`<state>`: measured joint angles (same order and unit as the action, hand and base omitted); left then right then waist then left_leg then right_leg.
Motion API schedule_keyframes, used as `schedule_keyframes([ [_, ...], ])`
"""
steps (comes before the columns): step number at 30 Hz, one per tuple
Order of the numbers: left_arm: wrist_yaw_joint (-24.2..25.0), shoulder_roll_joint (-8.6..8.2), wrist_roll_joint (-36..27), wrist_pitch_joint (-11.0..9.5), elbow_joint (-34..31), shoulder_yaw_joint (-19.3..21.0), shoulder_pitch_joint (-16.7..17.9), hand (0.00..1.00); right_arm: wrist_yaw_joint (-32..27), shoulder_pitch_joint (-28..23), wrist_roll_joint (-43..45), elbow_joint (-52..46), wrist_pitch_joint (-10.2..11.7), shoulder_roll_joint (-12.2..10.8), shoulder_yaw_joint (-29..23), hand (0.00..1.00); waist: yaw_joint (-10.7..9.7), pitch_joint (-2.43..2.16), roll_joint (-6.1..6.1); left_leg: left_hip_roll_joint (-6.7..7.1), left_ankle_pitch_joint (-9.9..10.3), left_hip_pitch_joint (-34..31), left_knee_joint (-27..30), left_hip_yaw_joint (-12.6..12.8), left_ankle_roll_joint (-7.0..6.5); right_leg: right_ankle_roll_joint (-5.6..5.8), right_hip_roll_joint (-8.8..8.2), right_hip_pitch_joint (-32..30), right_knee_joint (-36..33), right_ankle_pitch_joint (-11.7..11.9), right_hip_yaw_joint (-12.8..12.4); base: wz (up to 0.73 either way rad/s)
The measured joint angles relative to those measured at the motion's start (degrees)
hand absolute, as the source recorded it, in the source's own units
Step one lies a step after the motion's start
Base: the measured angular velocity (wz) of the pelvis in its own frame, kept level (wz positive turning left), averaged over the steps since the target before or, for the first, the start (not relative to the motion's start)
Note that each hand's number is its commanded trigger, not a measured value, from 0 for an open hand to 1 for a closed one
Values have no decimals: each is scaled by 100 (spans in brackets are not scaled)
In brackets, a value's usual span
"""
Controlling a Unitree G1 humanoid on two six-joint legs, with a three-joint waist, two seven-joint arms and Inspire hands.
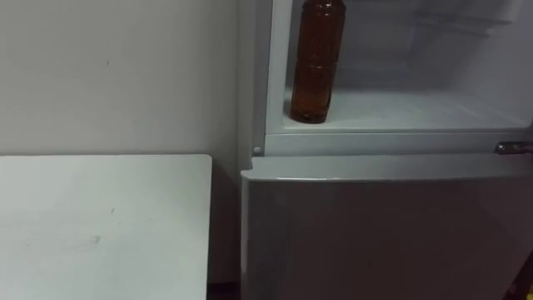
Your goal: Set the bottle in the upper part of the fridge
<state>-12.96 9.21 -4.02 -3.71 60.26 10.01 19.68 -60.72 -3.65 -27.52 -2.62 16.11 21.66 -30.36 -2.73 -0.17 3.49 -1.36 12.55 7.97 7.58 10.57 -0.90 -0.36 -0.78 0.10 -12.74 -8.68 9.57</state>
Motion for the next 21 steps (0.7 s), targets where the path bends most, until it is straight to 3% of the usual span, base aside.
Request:
schedule_keyframes([
  [3, -12, 1, 3, 3, 86, -74, -9, 0, 74, -39, 577, -100, -115, -5, 124, 0, 7, 3, -14, 0, 0, -2, 5, 13, 0, -2, 4, -21, 2, 1, -9, 0],
  [21, -59, -2, 138, 73, 394, -348, -89, 0, 277, -37, 2068, -279, -133, -93, 493, 0, 91, 24, 47, -2, 2, 52, -30, 16, 2, -4, 19, 8, 20, 10, -39, 0],
])
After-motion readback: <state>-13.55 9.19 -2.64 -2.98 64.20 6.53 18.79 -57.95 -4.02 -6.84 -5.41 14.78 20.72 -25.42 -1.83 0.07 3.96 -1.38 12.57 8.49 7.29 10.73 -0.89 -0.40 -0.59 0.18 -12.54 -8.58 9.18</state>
